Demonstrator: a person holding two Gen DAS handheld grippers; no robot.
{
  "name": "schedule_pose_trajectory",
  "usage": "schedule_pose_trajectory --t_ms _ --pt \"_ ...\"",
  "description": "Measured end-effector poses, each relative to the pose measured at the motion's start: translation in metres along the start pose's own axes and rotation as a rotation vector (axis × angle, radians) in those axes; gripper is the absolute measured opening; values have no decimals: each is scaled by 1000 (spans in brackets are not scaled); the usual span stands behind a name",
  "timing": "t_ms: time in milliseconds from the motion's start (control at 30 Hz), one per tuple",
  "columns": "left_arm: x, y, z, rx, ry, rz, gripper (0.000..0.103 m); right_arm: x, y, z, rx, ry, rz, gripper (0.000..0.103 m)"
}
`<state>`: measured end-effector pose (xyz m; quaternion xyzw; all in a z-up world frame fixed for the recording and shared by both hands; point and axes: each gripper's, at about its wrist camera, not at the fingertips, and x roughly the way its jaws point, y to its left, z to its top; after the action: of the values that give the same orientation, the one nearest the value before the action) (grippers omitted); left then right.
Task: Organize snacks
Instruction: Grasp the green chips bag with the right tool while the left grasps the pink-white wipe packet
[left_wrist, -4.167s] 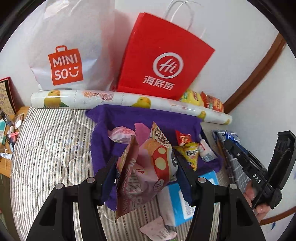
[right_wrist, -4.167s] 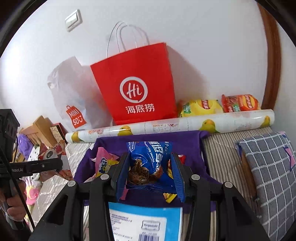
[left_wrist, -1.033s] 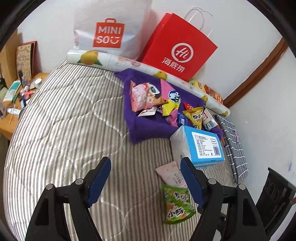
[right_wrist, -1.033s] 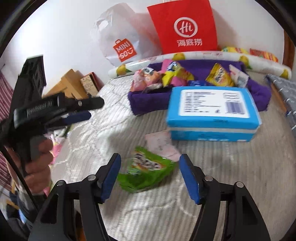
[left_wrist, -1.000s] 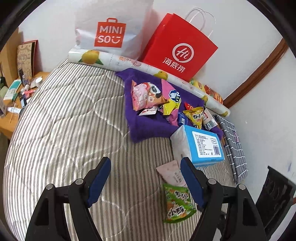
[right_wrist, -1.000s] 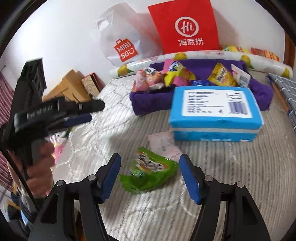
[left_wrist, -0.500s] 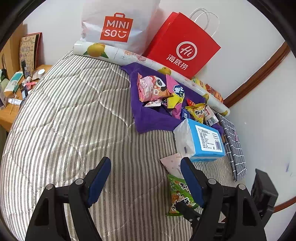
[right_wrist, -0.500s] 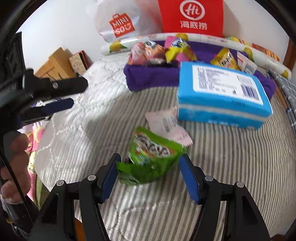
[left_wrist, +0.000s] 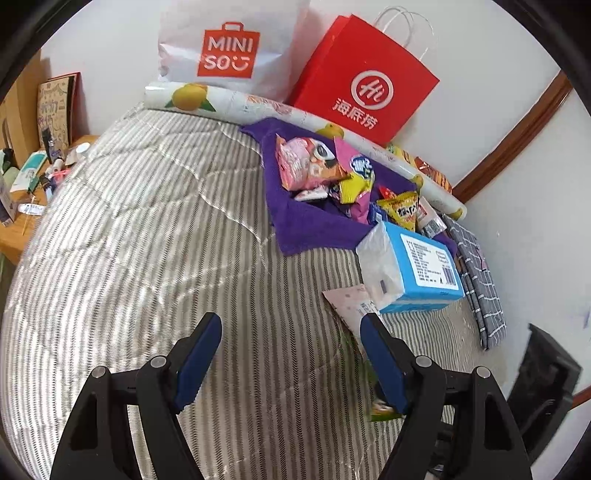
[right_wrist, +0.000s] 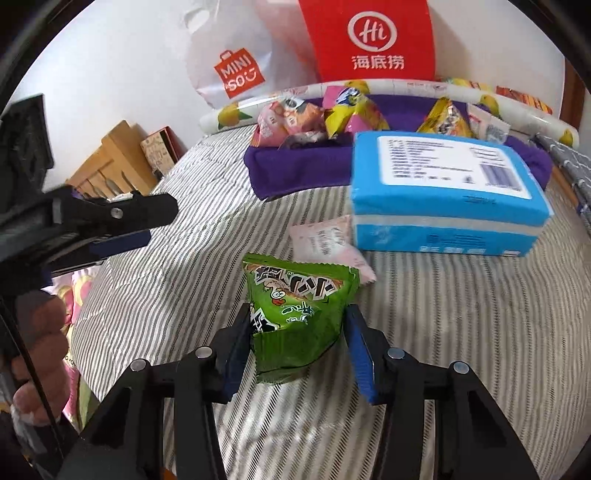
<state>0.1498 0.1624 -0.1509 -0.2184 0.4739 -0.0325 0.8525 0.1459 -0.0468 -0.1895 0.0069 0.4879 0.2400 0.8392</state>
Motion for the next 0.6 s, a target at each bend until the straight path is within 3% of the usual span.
schedule_pose_trajectory --t_ms 200,400,600 --pt "28 -17 -7 22 57 -10 75 -36 -29 -8 13 -79 -14 49" --pt "62 -40 -14 36 124 -27 75 -54 -77 -14 16 -159 -170 49" --pt "74 -61 -13 71 109 -4 74 -47 -134 -16 78 -153 -276 49"
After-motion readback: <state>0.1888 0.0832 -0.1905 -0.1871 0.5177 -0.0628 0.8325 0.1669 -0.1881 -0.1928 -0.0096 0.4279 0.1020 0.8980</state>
